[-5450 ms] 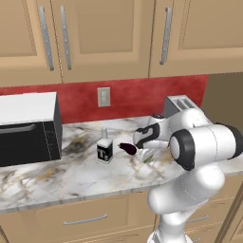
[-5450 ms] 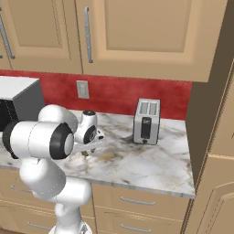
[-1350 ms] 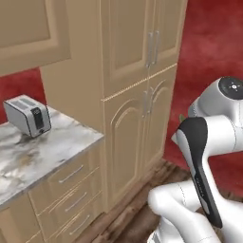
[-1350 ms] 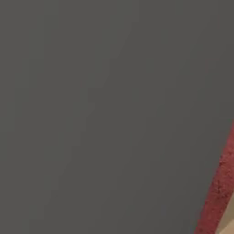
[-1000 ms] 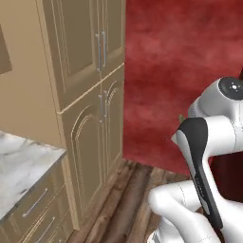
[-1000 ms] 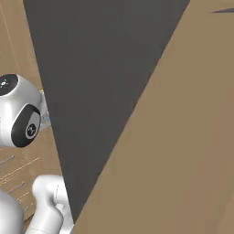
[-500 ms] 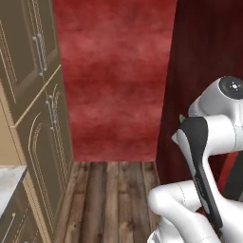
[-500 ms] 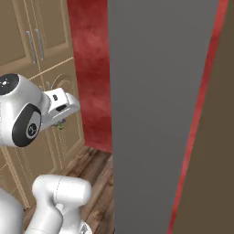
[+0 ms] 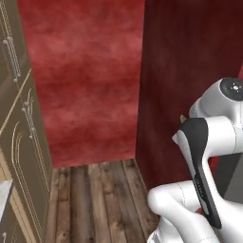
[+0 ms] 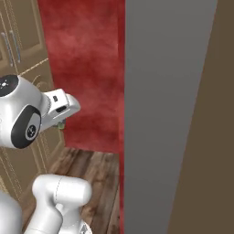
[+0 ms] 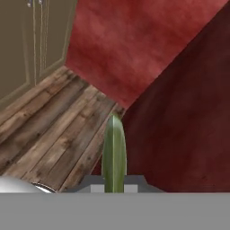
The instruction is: Place the liquor on the top shelf of the fridge to keep it out of children's reach, and place the lemon wedge and eggplant on lower shelves for easy access.
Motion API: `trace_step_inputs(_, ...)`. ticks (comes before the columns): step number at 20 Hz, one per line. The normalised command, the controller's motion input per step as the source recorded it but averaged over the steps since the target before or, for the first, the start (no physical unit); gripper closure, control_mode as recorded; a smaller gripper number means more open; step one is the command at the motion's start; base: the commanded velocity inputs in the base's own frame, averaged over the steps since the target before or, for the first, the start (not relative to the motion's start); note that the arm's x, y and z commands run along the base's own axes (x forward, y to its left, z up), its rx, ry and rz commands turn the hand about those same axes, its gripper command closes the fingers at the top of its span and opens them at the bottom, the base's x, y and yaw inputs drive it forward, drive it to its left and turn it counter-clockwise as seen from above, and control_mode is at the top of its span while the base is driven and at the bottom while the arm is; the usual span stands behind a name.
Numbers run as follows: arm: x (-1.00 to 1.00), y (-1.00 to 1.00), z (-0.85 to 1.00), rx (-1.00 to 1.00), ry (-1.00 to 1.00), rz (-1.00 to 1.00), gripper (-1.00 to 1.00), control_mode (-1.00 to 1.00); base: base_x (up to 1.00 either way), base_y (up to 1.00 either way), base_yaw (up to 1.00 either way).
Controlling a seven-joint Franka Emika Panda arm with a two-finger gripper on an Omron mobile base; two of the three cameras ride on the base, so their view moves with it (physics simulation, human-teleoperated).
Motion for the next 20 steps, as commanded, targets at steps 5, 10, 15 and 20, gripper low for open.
trace_step_inputs(5, 0.0, 0.0, 0.0, 0.0, 0.0, 0.0, 1.0, 1.0, -1.0, -0.29, -0.52)
trace_step_inputs(10, 0.0, 0.0, 0.0, 0.0, 0.0, 0.0, 1.0, 1.0, -1.0, -0.33, -0.44)
trace_step_inputs(15, 0.0, 0.0, 0.0, 0.0, 0.0, 0.0, 1.0, 1.0, -1.0, -0.46, -0.31)
trace_step_inputs(20, 0.0, 0.0, 0.0, 0.0, 0.0, 0.0, 1.0, 1.0, -1.0, -0.52, -0.27)
